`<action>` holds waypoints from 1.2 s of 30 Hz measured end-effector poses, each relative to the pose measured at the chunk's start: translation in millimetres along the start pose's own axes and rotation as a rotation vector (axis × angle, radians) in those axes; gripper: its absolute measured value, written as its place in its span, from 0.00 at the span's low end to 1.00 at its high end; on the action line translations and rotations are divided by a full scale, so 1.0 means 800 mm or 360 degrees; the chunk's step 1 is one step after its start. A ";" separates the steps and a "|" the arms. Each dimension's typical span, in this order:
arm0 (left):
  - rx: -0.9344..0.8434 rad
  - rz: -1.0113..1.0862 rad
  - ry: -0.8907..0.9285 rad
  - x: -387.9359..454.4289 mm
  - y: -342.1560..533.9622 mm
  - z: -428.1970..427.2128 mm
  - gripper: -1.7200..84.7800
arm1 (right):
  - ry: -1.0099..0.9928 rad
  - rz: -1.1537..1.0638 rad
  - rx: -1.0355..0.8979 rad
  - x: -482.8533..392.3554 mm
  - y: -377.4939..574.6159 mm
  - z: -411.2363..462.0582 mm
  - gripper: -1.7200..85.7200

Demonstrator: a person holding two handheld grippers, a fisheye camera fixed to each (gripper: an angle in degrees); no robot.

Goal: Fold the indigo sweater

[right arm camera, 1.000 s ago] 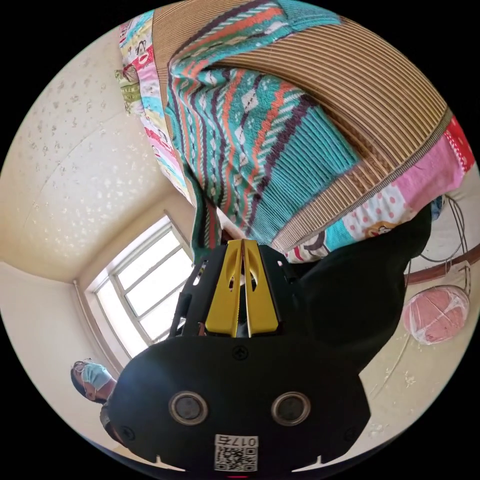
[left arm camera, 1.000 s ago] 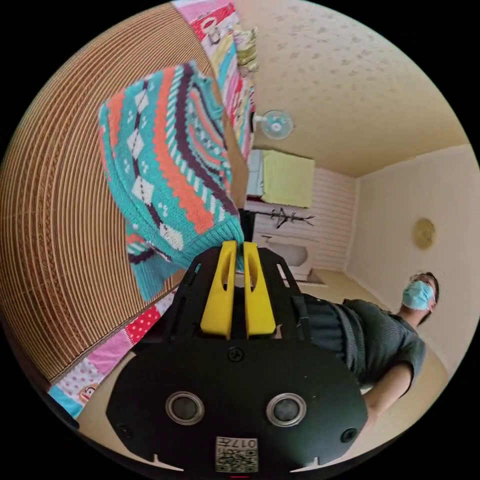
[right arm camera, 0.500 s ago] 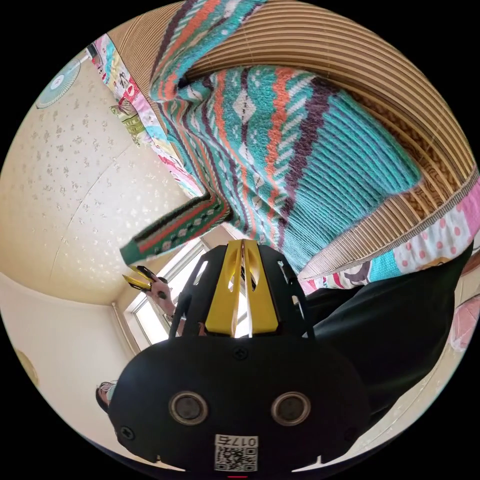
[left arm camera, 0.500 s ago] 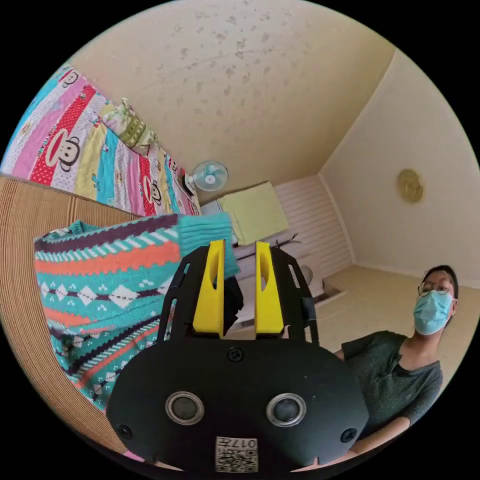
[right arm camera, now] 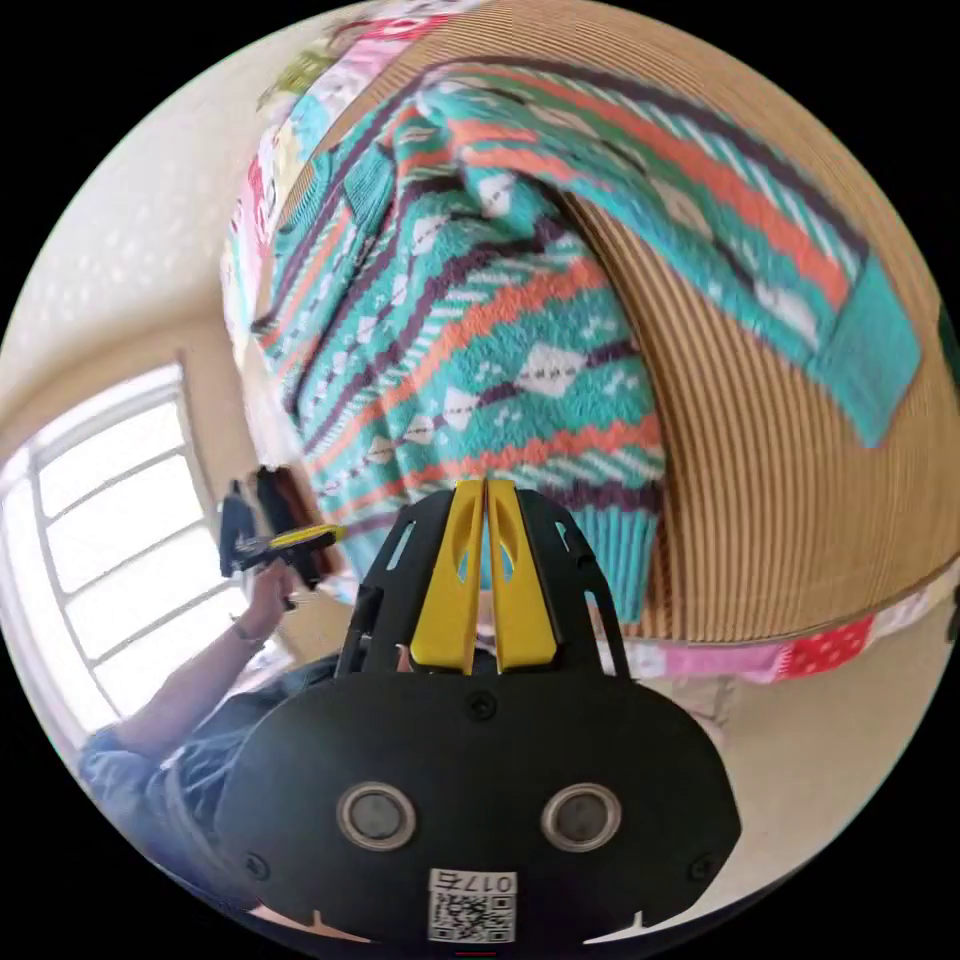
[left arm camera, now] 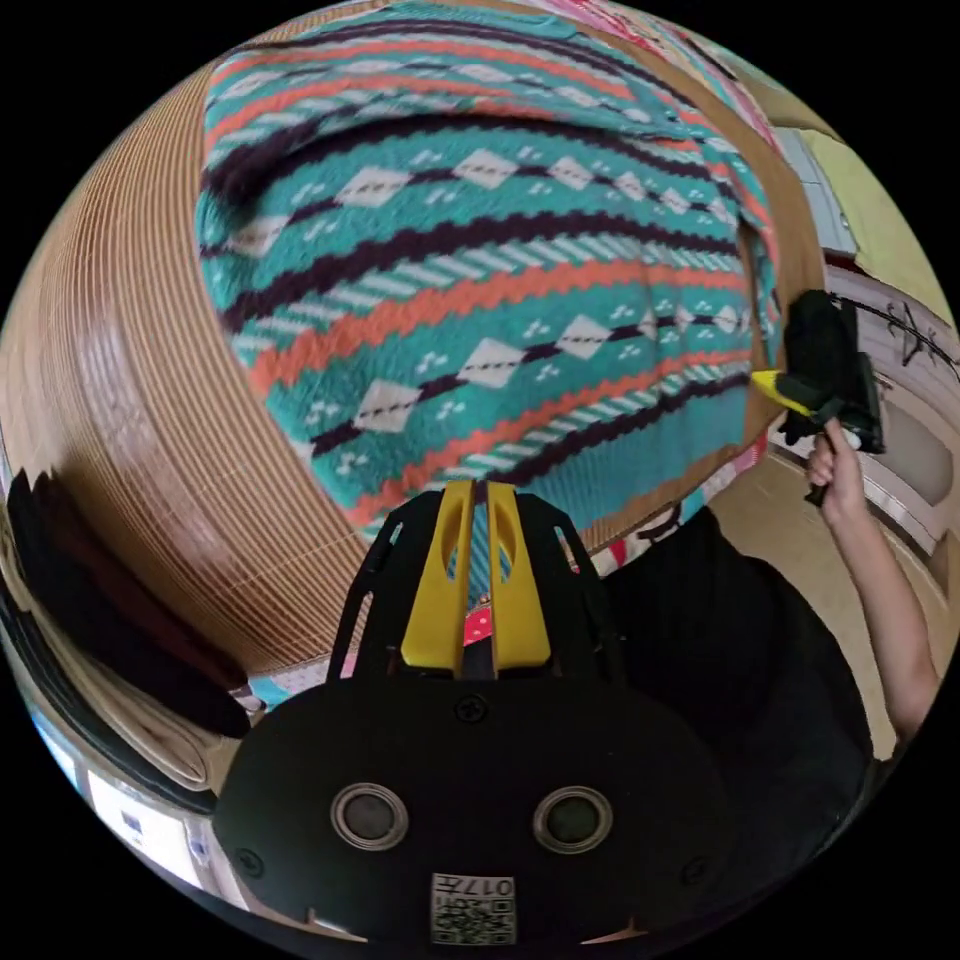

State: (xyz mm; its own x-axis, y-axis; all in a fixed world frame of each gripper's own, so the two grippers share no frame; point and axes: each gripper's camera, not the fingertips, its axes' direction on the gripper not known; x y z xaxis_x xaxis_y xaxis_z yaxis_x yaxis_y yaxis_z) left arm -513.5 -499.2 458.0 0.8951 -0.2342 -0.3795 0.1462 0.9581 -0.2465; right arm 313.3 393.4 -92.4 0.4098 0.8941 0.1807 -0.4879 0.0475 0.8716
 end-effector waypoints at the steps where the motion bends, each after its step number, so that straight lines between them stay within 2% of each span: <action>1: -0.0062 -0.0085 0.0015 -0.014 0.014 0.019 0.02 | 0.0171 -0.0053 -0.0010 -0.012 -0.006 0.005 0.02; 3: 0.0059 -0.0138 0.0163 -0.027 0.042 0.024 0.01 | 0.0390 -0.0130 -0.0182 -0.020 -0.009 0.034 0.02; 4: 0.0104 -0.0175 0.0205 -0.033 0.056 0.024 0.01 | 0.0554 -0.0126 -0.0362 -0.015 -0.005 0.065 0.02; 6: 0.0022 -0.0161 0.0143 -0.030 0.066 0.027 0.01 | 0.0572 -0.0126 -0.0267 -0.011 0.017 0.070 0.03; 9: -0.0158 -0.0016 -0.0092 -0.010 0.079 0.033 0.01 | 0.0346 0.0111 -0.0209 0.020 0.053 0.064 0.03; 12: -0.0255 -0.0104 -0.0048 -0.019 0.090 0.032 0.01 | -0.0385 0.0501 -0.0045 0.095 0.092 0.046 0.04; 14: -0.0249 -0.0167 0.0117 -0.034 0.099 0.025 0.01 | -0.1368 0.0663 0.0630 0.169 0.141 0.023 0.06; 17: -0.0295 -0.0258 0.0390 -0.064 0.114 0.020 0.01 | -0.2103 0.1016 0.1301 0.240 0.181 0.039 0.12; 19: -0.0342 -0.0287 0.0494 -0.082 0.129 0.019 0.01 | -0.2159 0.1191 0.1409 0.262 0.181 0.043 0.19; 21: -0.0369 -0.0295 0.0508 -0.090 0.141 0.015 0.01 | -0.2101 0.1181 0.1317 0.276 0.160 0.036 0.20; 23: -0.0405 -0.0332 0.0473 -0.097 0.154 0.011 0.01 | -0.1985 0.1096 0.1244 0.280 0.131 0.021 0.17; 25: -0.0426 -0.0354 0.0439 -0.102 0.171 0.004 0.01 | -0.1880 0.1193 0.1218 0.279 0.120 0.008 0.13; 26: -0.0422 -0.0351 0.0440 -0.102 0.176 0.001 0.01 | -0.1831 0.1234 0.1348 0.273 0.122 -0.007 0.09; 28: -0.0397 -0.0346 0.0445 -0.104 0.194 -0.007 0.01 | -0.1952 0.1070 0.1674 0.255 0.119 -0.030 0.07; 30: -0.0366 -0.0360 0.0449 -0.105 0.208 -0.011 0.01 | -0.2192 0.0771 0.1770 0.227 0.093 -0.047 0.07; 32: -0.0325 -0.0346 0.0476 -0.105 0.221 -0.014 0.01 | -0.2375 0.0328 0.1677 0.158 0.052 -0.066 0.07; 33: -0.0294 -0.0333 0.0483 -0.104 0.230 -0.015 0.01 | -0.2416 0.0234 0.1611 0.137 0.042 -0.067 0.07; 36: -0.0231 -0.0324 0.0545 -0.104 0.247 -0.012 0.01 | -0.2408 -0.0142 0.1185 0.017 0.005 -0.052 0.07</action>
State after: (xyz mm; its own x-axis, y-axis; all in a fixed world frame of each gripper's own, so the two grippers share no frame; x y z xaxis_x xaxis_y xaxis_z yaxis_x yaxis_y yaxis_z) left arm -562.8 -291.7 432.1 0.6588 -0.4811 -0.5783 0.2230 0.8591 -0.4607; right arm 284.9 424.3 -105.4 0.9476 -0.3187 -0.0191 -0.1613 -0.5294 0.8329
